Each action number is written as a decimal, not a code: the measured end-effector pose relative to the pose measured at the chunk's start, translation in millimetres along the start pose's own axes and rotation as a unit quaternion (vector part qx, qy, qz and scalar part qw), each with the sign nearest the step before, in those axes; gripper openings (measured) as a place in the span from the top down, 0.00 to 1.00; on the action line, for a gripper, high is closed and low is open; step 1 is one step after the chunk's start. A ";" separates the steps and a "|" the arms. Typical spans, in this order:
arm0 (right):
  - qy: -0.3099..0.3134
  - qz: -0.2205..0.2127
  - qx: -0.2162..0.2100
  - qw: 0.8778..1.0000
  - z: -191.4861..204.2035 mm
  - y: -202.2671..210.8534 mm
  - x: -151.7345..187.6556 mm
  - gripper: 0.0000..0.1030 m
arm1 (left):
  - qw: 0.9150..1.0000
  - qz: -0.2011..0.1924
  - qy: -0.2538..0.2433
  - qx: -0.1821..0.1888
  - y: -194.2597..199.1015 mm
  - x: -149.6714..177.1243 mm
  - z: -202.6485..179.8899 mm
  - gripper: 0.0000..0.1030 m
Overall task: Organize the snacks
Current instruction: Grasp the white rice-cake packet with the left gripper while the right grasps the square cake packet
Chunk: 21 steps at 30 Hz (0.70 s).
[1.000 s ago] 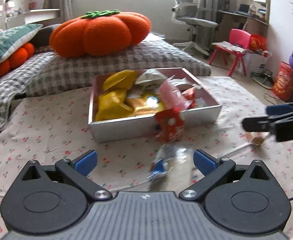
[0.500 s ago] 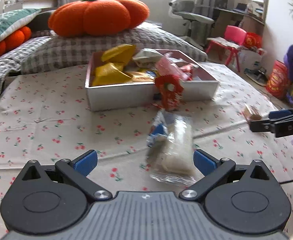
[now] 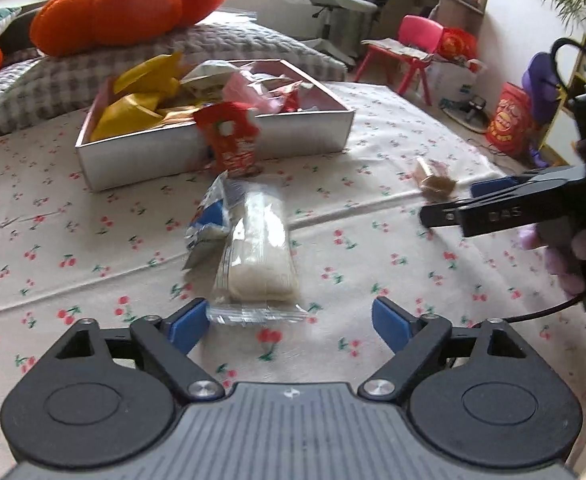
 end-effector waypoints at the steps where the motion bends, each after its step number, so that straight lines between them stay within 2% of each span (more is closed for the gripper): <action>1: -0.005 -0.002 0.002 1.000 -3.2 -1.3 -1.3 0.04 | 1.000 -0.001 0.000 0.000 -1.1 -1.8 -0.5 0.21; 5: -0.021 -0.002 0.013 1.000 -12.1 -6.2 -7.3 0.04 | 1.000 0.001 0.005 -0.017 -9.9 -7.2 1.8 0.37; 10: -0.022 -0.001 0.018 1.000 -14.3 -9.9 -10.2 0.04 | 0.999 -0.009 0.012 -0.030 -20.0 -19.1 -0.6 0.38; 13: -0.020 0.001 0.018 1.000 -14.1 -11.0 -12.4 0.04 | 0.999 -0.011 0.016 -0.043 -23.8 -23.0 0.1 0.43; 15: -0.016 0.000 0.019 1.000 -13.9 -11.8 -13.3 0.04 | 0.998 -0.010 0.020 -0.052 -24.9 -26.0 0.0 0.48; 17: -0.013 -0.003 0.021 1.000 -14.1 -12.4 -15.1 0.05 | 0.998 -0.008 0.025 -0.056 -24.9 -28.4 0.2 0.59; 21: -0.006 -0.007 0.026 1.000 -14.6 -12.0 -18.3 0.07 | 0.998 -0.004 0.026 -0.050 -24.0 -28.4 -2.2 0.68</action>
Point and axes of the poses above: each gripper's, at about its wrist camera, not at the fingertips, and y roughly against the way its jaws point, z to its left, x to its underside, the point moved 8 cm from there along -y, roughly the way its jaws point
